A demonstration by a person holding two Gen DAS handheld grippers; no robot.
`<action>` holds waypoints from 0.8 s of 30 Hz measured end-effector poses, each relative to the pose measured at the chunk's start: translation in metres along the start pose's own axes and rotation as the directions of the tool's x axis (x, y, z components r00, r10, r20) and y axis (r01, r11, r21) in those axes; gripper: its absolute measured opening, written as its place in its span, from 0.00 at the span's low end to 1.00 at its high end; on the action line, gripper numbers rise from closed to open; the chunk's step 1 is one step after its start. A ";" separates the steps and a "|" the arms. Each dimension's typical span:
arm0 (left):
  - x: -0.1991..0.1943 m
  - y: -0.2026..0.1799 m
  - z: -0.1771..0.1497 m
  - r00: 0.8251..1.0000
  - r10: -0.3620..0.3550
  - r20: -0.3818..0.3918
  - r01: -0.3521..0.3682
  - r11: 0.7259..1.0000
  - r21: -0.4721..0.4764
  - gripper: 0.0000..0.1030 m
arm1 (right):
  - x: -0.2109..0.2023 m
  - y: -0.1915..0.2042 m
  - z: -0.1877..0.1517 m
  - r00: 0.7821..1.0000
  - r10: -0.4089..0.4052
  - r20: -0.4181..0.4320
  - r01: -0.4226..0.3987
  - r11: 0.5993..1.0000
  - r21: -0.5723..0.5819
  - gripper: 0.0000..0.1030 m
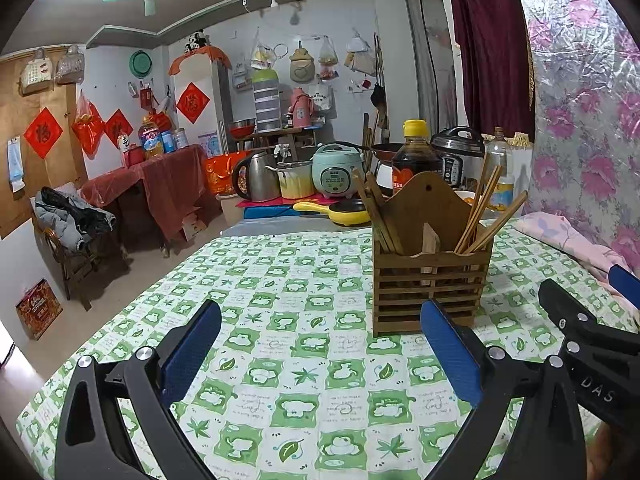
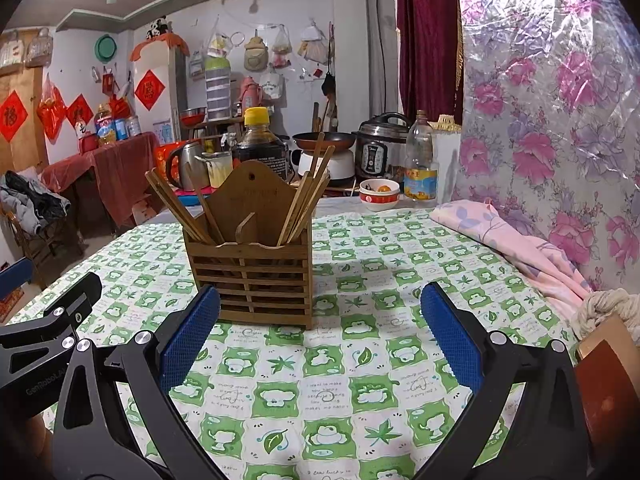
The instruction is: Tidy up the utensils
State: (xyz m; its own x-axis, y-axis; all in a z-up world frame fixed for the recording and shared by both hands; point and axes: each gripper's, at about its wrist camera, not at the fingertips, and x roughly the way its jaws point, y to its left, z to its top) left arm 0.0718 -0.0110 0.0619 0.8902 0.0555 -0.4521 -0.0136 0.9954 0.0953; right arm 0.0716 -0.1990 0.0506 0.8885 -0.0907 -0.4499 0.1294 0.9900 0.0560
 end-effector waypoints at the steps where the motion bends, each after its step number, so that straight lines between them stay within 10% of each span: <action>1: 0.000 0.000 0.000 1.000 0.000 -0.002 0.000 1.000 0.001 0.95 | 0.000 0.000 0.000 1.000 0.003 -0.002 -0.003 1.000 0.003 0.94; 24: 0.000 -0.001 0.001 1.000 0.004 0.002 -0.004 1.000 0.002 0.95 | 0.002 0.000 0.000 1.000 0.013 -0.014 -0.013 1.000 -0.003 0.94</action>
State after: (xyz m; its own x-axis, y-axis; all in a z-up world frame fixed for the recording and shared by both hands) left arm 0.0718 -0.0118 0.0626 0.8911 0.0590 -0.4500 -0.0160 0.9950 0.0986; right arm 0.0729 -0.1986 0.0495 0.8837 -0.0767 -0.4618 0.1167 0.9914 0.0587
